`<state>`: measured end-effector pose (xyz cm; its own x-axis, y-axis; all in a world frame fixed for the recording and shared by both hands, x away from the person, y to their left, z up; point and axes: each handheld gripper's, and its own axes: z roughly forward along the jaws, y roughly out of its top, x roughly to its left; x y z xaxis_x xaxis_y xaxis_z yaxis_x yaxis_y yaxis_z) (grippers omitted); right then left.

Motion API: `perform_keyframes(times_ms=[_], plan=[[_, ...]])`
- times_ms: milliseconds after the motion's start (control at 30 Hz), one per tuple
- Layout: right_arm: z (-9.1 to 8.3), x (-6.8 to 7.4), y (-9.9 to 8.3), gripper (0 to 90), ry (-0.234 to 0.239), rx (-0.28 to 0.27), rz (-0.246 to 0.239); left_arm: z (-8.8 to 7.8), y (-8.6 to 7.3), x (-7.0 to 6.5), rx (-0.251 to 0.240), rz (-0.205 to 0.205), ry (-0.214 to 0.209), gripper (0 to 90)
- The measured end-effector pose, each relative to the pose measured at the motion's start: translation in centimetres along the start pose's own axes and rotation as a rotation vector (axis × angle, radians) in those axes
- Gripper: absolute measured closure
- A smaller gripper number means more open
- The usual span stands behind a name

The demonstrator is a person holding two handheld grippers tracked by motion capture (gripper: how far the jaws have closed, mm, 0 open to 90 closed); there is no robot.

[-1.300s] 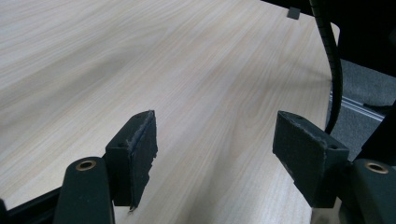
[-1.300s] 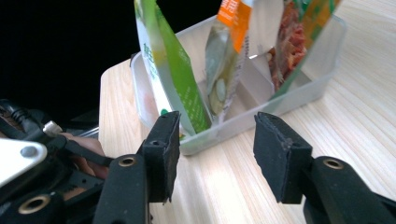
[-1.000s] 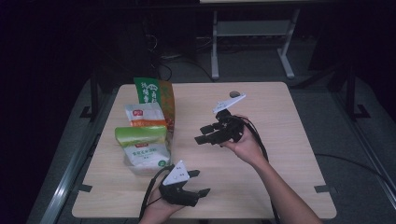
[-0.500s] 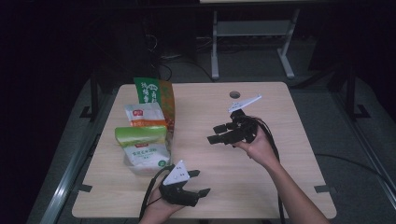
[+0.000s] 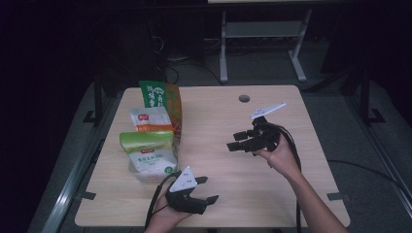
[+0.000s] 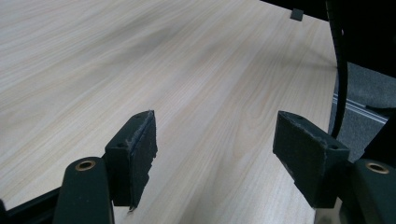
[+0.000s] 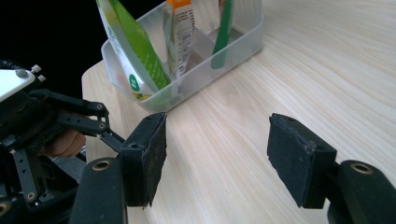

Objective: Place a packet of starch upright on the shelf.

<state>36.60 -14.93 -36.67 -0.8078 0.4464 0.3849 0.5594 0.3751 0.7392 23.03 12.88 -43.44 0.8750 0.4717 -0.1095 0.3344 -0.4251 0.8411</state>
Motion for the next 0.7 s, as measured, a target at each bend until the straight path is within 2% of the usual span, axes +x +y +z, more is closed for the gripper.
perform_keyframes(times_ms=[200,467,700], plan=[[-0.8,-0.5,-1.0,36.1,-0.016,-0.002,0.01,-0.1,0.0,0.1,0.001,0.009,0.002,29.7],[-2.1,-1.3,-2.8,35.8,-0.033,-0.012,0.047,-0.1,0.0,0.2,-0.001,0.006,0.003,29.7],[-3.0,-1.8,-4.2,35.5,-0.041,-0.021,0.077,-0.1,0.0,0.2,-0.011,-0.013,0.003,29.7]])
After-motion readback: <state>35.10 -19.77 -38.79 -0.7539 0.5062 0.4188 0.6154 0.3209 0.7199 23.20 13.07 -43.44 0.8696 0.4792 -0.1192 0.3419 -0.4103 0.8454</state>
